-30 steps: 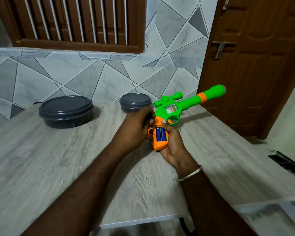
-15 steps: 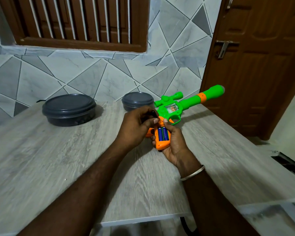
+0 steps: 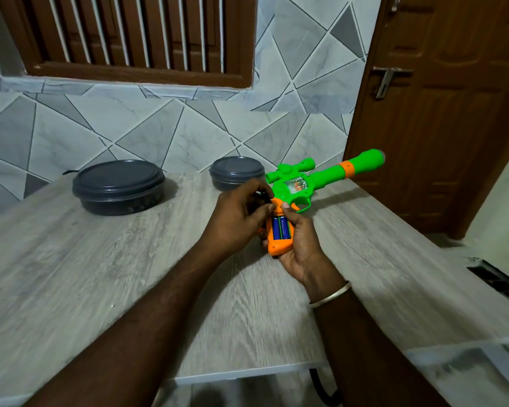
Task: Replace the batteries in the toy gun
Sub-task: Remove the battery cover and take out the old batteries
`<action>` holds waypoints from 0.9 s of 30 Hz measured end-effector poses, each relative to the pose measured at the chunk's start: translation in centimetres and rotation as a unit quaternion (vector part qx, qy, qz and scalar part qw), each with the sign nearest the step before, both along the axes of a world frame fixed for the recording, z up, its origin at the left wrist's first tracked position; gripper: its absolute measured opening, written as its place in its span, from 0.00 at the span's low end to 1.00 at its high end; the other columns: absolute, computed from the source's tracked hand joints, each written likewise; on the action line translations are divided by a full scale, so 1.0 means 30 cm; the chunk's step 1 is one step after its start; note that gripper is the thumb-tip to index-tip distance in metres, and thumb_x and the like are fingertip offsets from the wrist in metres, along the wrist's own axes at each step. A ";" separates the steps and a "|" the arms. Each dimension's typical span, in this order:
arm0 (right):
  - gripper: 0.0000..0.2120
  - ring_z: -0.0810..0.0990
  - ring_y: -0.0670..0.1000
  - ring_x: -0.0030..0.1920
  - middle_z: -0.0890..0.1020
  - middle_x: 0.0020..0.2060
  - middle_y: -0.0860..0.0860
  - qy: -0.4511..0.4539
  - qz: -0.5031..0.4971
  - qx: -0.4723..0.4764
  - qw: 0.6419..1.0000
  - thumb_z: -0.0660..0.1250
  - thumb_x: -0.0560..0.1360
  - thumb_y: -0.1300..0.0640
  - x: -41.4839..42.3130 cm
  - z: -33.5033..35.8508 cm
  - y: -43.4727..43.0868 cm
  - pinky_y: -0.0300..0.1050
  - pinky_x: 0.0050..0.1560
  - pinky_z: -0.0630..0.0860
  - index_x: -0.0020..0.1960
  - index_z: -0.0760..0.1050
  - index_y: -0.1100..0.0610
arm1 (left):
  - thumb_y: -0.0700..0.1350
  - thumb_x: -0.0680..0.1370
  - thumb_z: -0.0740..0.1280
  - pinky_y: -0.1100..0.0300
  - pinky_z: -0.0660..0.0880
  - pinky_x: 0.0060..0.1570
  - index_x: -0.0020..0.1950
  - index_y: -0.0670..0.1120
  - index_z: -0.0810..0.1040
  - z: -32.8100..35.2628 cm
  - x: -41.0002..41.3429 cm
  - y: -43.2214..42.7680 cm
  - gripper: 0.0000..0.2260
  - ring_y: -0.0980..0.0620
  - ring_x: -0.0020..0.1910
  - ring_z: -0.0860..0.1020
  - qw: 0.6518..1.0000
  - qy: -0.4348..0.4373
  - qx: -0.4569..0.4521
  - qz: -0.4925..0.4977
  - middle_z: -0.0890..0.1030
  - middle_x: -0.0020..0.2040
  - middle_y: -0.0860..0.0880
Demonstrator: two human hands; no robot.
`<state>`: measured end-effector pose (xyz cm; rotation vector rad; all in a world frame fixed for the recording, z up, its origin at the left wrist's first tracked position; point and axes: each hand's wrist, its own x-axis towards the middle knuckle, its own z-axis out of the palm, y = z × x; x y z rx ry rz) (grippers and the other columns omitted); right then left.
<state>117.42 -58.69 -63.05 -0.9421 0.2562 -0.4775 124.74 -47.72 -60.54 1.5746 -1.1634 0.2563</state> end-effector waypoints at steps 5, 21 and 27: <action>0.13 0.79 0.51 0.29 0.82 0.35 0.54 0.007 0.002 -0.017 1.000 0.57 0.81 0.50 0.000 -0.005 -0.002 0.39 0.25 0.72 0.51 0.77 0.55 | 0.42 0.80 0.68 0.52 0.80 0.46 0.50 0.45 0.80 0.004 0.012 -0.013 0.03 0.52 0.42 0.83 1.000 0.003 0.024 0.004 0.84 0.42 0.50; 0.18 0.77 0.51 0.26 0.78 0.34 0.57 0.037 0.033 -0.007 0.999 0.57 0.80 0.48 0.015 -0.013 -0.013 0.38 0.26 0.73 0.51 0.76 0.62 | 0.36 0.83 0.61 0.62 0.80 0.34 0.43 0.38 0.76 0.018 0.069 -0.044 0.09 0.50 0.31 0.80 0.942 0.319 -0.042 -0.093 0.81 0.37 0.41; 0.19 0.76 0.51 0.26 0.79 0.35 0.57 0.034 0.031 -0.009 0.999 0.58 0.80 0.47 0.017 -0.017 -0.019 0.40 0.25 0.73 0.49 0.77 0.62 | 0.37 0.83 0.61 0.61 0.80 0.34 0.44 0.38 0.77 0.017 0.055 -0.041 0.10 0.49 0.32 0.80 0.933 0.343 -0.056 -0.093 0.82 0.37 0.41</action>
